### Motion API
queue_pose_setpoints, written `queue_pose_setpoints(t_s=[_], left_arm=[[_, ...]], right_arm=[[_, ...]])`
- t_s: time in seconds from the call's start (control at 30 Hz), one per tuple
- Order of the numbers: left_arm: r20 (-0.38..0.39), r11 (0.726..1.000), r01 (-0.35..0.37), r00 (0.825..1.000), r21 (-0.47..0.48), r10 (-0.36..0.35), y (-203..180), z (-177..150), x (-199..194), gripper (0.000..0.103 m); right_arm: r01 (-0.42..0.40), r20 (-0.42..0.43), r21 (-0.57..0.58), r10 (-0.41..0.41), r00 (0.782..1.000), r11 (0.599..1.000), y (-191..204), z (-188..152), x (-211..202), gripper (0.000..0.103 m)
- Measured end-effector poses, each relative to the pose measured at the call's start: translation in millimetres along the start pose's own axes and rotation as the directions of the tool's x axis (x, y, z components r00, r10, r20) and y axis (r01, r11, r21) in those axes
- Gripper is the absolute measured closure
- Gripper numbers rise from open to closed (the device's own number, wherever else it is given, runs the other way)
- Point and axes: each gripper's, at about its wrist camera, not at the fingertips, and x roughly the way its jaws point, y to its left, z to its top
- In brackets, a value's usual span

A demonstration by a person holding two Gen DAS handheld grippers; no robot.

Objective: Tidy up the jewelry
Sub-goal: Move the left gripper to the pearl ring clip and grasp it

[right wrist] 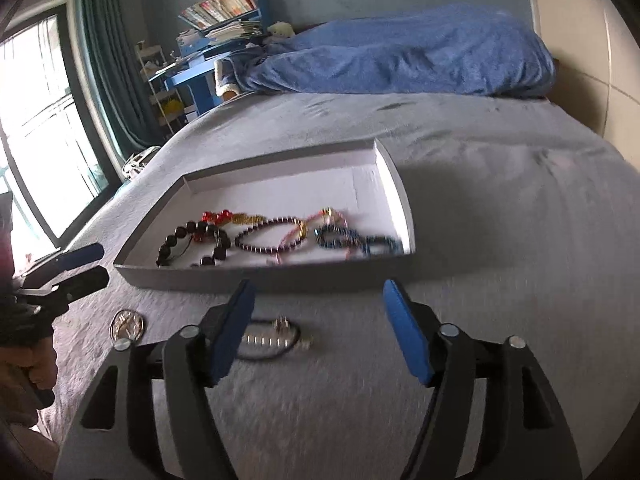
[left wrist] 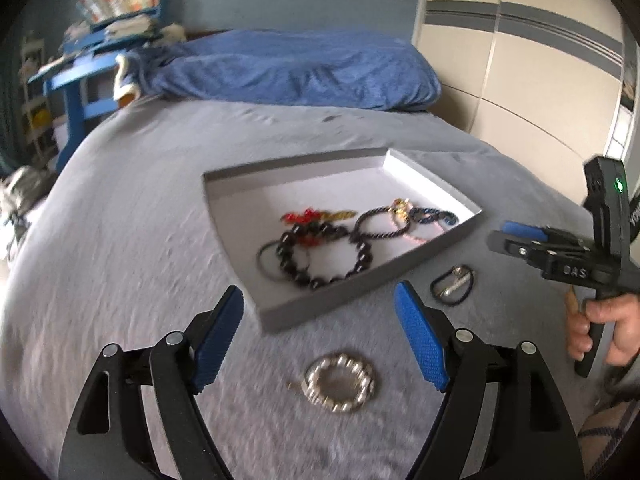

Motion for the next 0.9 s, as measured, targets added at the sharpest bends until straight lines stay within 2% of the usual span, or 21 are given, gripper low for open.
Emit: queue_pose_setpoints(t_s=[0.3, 0.47, 0.7, 0.87, 0.9], left_arm=[[-0.069, 0.997, -0.026, 0.997, -0.066, 0.022, 17.4, -35.3, -6.6, 0.02], [-0.098, 0.998, -0.024, 0.995, -0.05, 0.019, 14.0, -40.0, -4.6, 0.02], [-0.136, 0.999, 0.001, 0.991, 0.047, 0.005, -8.4, -41.6, 6.5, 0.02], [-0.139, 0.997, -0.001, 0.99, 0.083, 0.013, -17.7, -41.7, 10.6, 0.02], [-0.142, 0.996, -0.007, 0.99, 0.086, 0.019, -18.2, -41.1, 12.2, 0.023]], right_arm=[[0.028, -0.036, 0.039, -0.027, 0.999, 0.999, -5.7, -26.2, -7.3, 0.01], [0.027, -0.105, 0.024, -0.025, 0.994, 0.999, 0.5, -38.2, -0.9, 0.008], [0.061, -0.119, -0.005, -0.061, 0.991, 0.998, 6.8, -40.9, 2.7, 0.006], [0.08, -0.132, -0.023, -0.082, 0.988, 0.997, 9.8, -40.4, 7.2, 0.006], [0.082, -0.135, -0.026, -0.084, 0.987, 0.996, 10.2, -40.5, 8.0, 0.006]])
